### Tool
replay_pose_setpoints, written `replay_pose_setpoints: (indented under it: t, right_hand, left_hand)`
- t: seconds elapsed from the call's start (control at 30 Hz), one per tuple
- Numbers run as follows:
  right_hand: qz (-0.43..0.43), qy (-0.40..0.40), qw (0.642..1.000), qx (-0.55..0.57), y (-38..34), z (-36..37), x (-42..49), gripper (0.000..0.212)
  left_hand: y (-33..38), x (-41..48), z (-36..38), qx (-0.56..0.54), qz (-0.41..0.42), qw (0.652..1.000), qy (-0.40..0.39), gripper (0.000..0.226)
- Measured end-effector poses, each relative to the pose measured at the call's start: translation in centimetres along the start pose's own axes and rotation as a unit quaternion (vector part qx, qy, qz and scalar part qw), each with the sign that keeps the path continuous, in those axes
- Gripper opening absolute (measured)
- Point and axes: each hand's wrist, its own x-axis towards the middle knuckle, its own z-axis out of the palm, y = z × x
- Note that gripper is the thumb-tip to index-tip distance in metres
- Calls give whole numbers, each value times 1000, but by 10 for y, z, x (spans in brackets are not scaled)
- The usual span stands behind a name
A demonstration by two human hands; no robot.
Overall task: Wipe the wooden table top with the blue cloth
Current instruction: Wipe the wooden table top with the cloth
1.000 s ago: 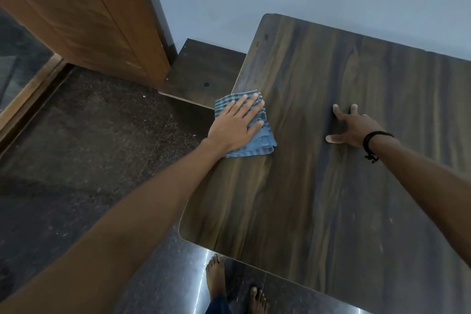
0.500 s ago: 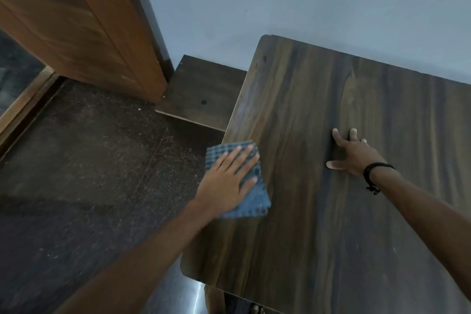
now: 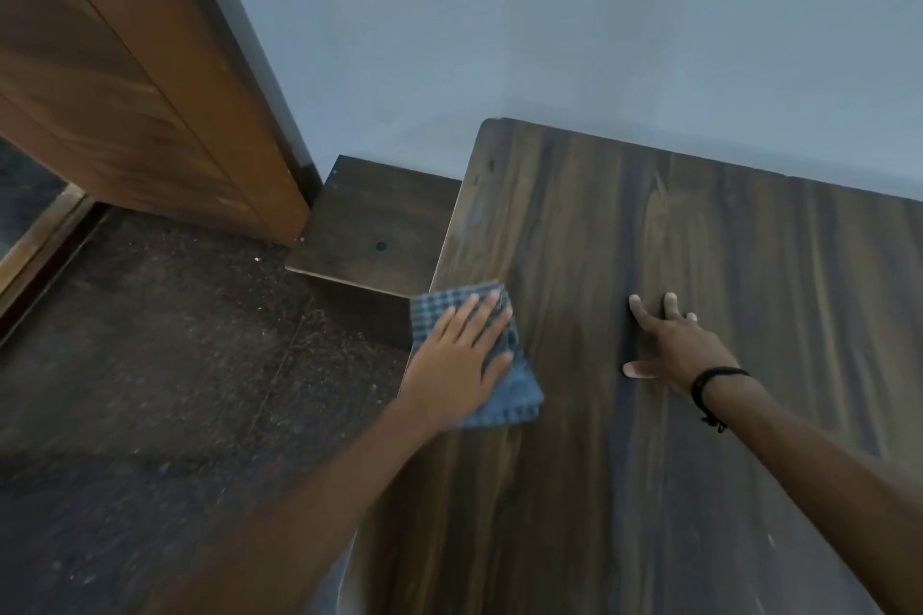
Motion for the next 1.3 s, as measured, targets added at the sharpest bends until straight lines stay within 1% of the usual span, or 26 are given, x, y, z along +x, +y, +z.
replay_pose_setpoints:
  t: [0.07, 0.13, 0.23, 0.3, 0.37, 0.43, 0.53, 0.67, 0.77, 0.87, 0.93, 1.07, 1.13, 1.2, 1.3]
  right_hand:
    - [2, 0, 1000, -18, -3, -1, 1, 108]
    - [-14, 6, 999, -32, -7, -6, 4, 111]
    - [-80, -17, 994, -72, -15, -18, 14, 122]
    - [-108, -42, 989, -93, -22, -28, 22, 127]
    - [-119, -48, 987, -92, -28, -45, 34, 119]
    - [-133, -22, 988, -71, -35, -65, 50, 113]
    - [-132, -1, 990, -43, -48, -89, 78, 115]
    - [-108, -23, 992, -62, -67, -94, 98, 120]
    - [-105, -29, 992, -63, -68, -90, 104, 119]
    - [-103, -31, 992, -65, -65, -89, 112, 120]
    - [-97, -37, 992, -76, -66, -89, 114, 121]
    - [-94, -39, 993, -63, -67, -87, 114, 122]
    - [-92, -37, 994, -52, -66, -87, 115, 122]
    - [-92, -36, 994, -48, -65, -85, 114, 122]
    - [-94, -33, 994, -32, -64, -82, 109, 122]
  left_hand:
    - [1, -24, 1, 3, 6, 1000, -21, 63]
    - [-6, -9, 0, 8, 8, 1000, -21, 62]
    - [-21, 69, -15, 0, 5, 1000, -29, 66]
    - [-31, 127, -26, -20, -36, 998, -50, 67]
    - [-31, 160, -28, -22, -83, 996, -35, 66]
    - [-25, 157, -25, -13, -104, 994, -18, 65]
    - [-14, 117, -14, 7, -79, 997, 2, 67]
    - [-7, 60, -4, 16, -80, 997, -12, 67]
    - [-9, 47, -1, 12, -76, 997, -23, 66]
    - [-20, 78, -9, 4, -50, 998, -28, 66]
    - [-34, 121, -17, -3, -40, 999, -17, 67]
    - [-66, 232, -38, -30, -63, 997, -21, 66]
    - [-70, 266, -45, -24, -67, 997, -32, 66]
    - [-68, 269, -42, -15, -71, 997, -31, 67]
    - [-53, 217, -30, -18, -54, 998, -25, 66]
